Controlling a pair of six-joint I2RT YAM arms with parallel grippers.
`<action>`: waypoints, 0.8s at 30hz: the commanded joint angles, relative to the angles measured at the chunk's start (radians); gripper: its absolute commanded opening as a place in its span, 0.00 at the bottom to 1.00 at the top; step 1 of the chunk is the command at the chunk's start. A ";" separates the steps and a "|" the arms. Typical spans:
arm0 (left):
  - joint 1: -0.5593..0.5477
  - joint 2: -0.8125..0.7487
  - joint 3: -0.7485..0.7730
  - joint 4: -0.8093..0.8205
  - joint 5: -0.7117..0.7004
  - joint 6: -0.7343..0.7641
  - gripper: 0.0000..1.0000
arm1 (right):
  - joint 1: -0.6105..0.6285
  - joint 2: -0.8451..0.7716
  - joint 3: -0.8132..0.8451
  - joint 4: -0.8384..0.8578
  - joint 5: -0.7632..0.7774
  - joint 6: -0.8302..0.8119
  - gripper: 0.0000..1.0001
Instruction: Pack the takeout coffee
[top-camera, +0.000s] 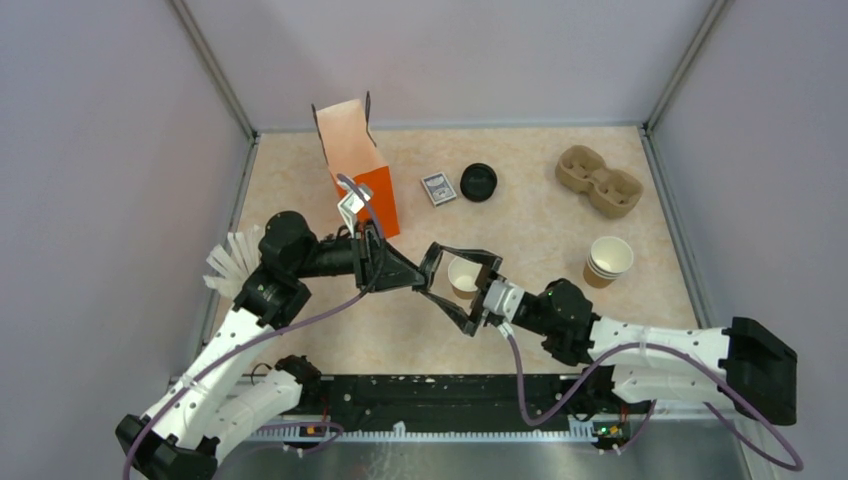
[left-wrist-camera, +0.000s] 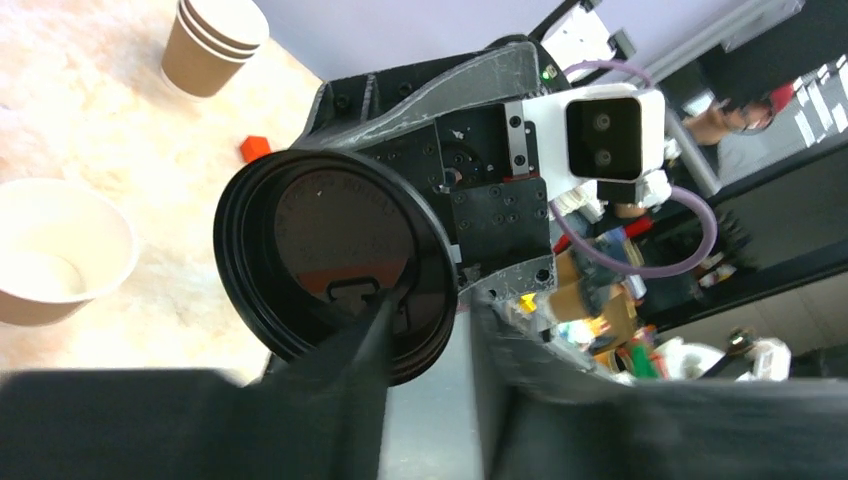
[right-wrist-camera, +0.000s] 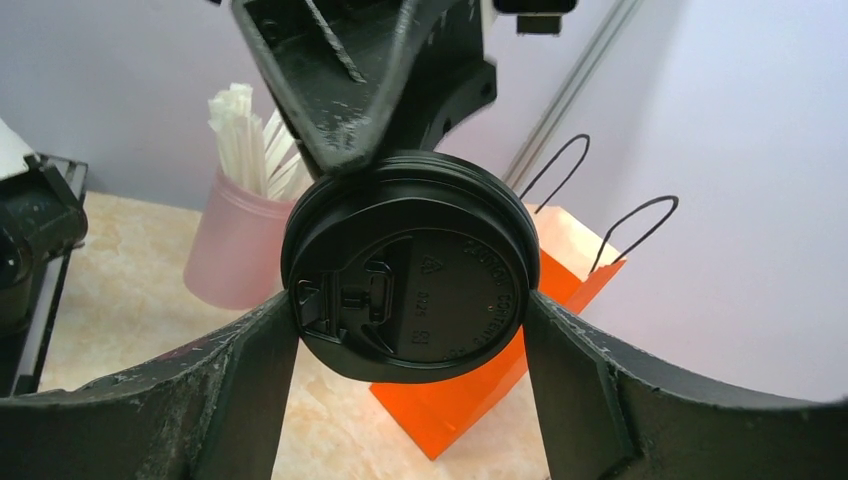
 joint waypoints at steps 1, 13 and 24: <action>-0.004 -0.014 0.011 0.001 -0.018 0.040 0.55 | 0.010 -0.062 0.008 0.017 0.022 0.076 0.71; -0.004 0.031 0.213 -0.406 -0.513 0.341 0.99 | 0.010 -0.180 0.146 -0.688 0.457 0.492 0.71; -0.004 0.021 0.196 -0.491 -0.947 0.553 0.99 | -0.030 0.035 0.531 -1.364 0.597 0.725 0.74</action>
